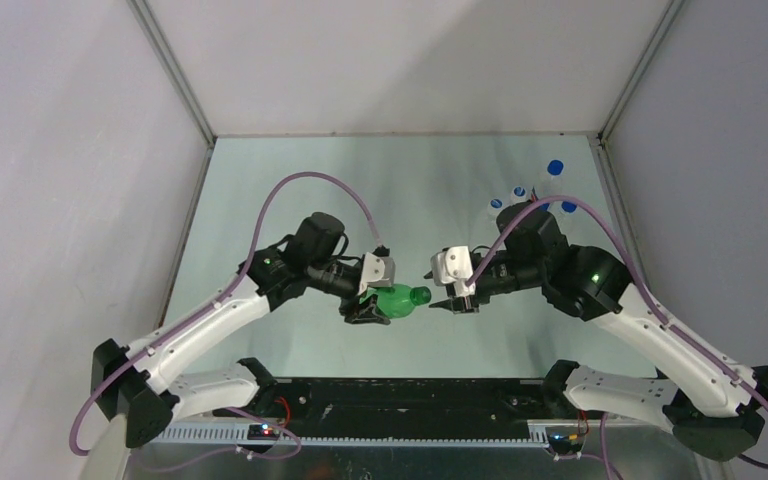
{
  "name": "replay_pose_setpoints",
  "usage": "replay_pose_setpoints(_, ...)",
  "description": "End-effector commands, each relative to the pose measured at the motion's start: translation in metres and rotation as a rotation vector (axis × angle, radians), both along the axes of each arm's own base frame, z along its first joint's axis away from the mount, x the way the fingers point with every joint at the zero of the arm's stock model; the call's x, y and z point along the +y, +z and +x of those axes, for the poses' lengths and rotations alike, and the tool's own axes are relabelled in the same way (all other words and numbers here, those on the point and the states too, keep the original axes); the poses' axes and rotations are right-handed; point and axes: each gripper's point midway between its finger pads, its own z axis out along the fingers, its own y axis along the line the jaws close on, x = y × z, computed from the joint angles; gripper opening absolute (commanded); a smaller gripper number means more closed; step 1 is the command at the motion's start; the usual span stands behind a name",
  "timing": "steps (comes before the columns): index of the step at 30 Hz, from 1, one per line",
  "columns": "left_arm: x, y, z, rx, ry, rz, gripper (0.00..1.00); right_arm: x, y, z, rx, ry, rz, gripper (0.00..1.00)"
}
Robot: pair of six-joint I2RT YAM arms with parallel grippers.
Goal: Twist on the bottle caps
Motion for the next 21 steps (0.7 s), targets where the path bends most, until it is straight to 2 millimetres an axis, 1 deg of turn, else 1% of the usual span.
replay_pose_setpoints(1, -0.009, 0.026, 0.001, -0.016, -0.031, -0.072, 0.00, 0.004, -0.001, 0.001, -0.036, 0.021, -0.007, 0.50)
replay_pose_setpoints(8, -0.011, 0.031, 0.000, -0.011, -0.041, -0.086, 0.00, 0.008, -0.006, -0.001, -0.037, 0.032, -0.025, 0.46)
replay_pose_setpoints(11, -0.012, 0.033, 0.001, -0.015, -0.040, -0.094, 0.00, 0.009, -0.008, -0.001, -0.037, 0.033, -0.032, 0.41)
replay_pose_setpoints(15, -0.013, 0.037, 0.002, -0.019, -0.034, -0.103, 0.00, 0.011, -0.009, -0.001, -0.027, 0.034, -0.033, 0.30)
replay_pose_setpoints(16, -0.013, 0.037, 0.003, -0.022, -0.025, -0.102, 0.00, 0.012, -0.010, -0.001, -0.021, 0.032, -0.035, 0.25)
replay_pose_setpoints(17, -0.013, 0.040, 0.005, -0.037, -0.017, -0.111, 0.00, 0.013, -0.010, -0.001, -0.008, 0.025, -0.033, 0.22)
replay_pose_setpoints(18, -0.013, 0.039, 0.008, -0.041, 0.003, -0.107, 0.00, 0.014, -0.012, 0.000, 0.005, 0.018, -0.037, 0.16)
replay_pose_setpoints(19, -0.013, 0.044, 0.010, -0.067, 0.014, -0.125, 0.00, 0.015, -0.012, 0.001, 0.029, -0.003, -0.035, 0.13)
replay_pose_setpoints(20, -0.012, 0.042, 0.016, -0.081, 0.050, -0.117, 0.00, 0.017, -0.015, 0.002, 0.063, -0.023, -0.042, 0.09)
replay_pose_setpoints(21, -0.013, 0.051, 0.019, -0.128, 0.067, -0.149, 0.00, 0.019, -0.015, 0.005, 0.075, -0.043, -0.041, 0.06)
